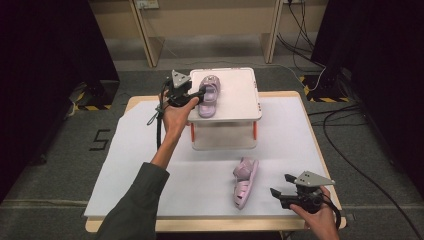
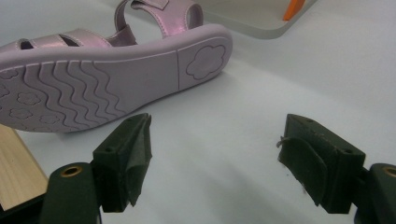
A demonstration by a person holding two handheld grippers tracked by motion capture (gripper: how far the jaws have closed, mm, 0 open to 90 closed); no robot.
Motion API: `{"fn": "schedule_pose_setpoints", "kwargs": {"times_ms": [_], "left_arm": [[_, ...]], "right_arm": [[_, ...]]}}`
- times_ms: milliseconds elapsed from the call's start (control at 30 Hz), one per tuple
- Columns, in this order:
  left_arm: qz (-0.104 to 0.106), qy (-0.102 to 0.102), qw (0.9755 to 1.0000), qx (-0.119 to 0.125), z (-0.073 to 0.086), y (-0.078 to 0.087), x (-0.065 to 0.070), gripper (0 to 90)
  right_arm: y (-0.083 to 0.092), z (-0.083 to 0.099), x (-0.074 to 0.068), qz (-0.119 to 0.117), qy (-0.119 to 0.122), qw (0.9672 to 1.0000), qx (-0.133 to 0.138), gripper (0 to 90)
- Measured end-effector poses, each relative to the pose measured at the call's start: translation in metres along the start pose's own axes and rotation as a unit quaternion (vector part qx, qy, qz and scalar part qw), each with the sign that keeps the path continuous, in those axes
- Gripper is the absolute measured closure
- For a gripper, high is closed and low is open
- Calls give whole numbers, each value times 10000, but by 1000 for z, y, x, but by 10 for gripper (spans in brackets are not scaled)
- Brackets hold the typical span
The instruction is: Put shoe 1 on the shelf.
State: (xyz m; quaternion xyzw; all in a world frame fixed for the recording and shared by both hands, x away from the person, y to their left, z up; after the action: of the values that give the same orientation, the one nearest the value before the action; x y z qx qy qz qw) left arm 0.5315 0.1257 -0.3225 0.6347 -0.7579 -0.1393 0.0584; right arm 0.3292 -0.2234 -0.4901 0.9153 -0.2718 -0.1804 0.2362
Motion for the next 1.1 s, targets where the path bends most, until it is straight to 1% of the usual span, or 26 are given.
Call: {"fn": "schedule_pose_setpoints", "kwargs": {"times_ms": [100, 233, 400, 467, 567, 700, 767, 867, 933, 1100], "left_arm": [[45, -12, 10000, -13, -2, 7, -1, 385], [164, -39, 9998, -80, -3, 17, -2, 323], [358, -113, 9992, -142, -2, 33, -2, 278], [432, -132, 9989, -125, 0, 40, -3, 262], [557, -92, 9983, -122, 3, 51, -4, 240], [782, 54, 9968, -160, 8, 64, -4, 212], [831, 99, 9964, -138, 11, 70, -5, 197], [940, 92, 9954, -136, 17, 81, -6, 188], [999, 27, 9949, -140, 23, 88, -7, 179], [1134, 91, 9933, -183, 39, 100, -10, 179]], "right_arm": [[0, 0, 0, 5, 4, 10000, -11, 251], [0, 0, 0, 26, 22, 10000, -2, 251], [0, 0, 0, 31, 28, 10000, 0, 251], [1, 0, 0, 36, 15, 10000, -1, 251], [0, 0, 0, 29, 7, 10000, -2, 251], [0, 0, 0, 36, 7, 10000, -10, 251], [1, 0, 0, 45, 20, 10000, -1, 252], [0, 0, 0, 48, 8, 10000, -10, 251], [0, 0, 0, 42, 25, 10000, -8, 251], [0, 0, 0, 48, 17, 10000, -20, 252]]}}
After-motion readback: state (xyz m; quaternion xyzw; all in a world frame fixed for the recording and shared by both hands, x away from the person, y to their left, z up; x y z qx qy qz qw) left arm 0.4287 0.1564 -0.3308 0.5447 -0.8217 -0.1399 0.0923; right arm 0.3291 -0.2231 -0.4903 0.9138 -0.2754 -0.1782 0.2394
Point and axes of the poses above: each handheld gripper's, and its own axes: y roughly backward along the jaws, z roughly out of its underside, x roughly to its right, the point moved 3 cm from there along -y, roughly forward along the jaws, and after that the axes turned 15 degrees about -z, right-handed, at the moved point
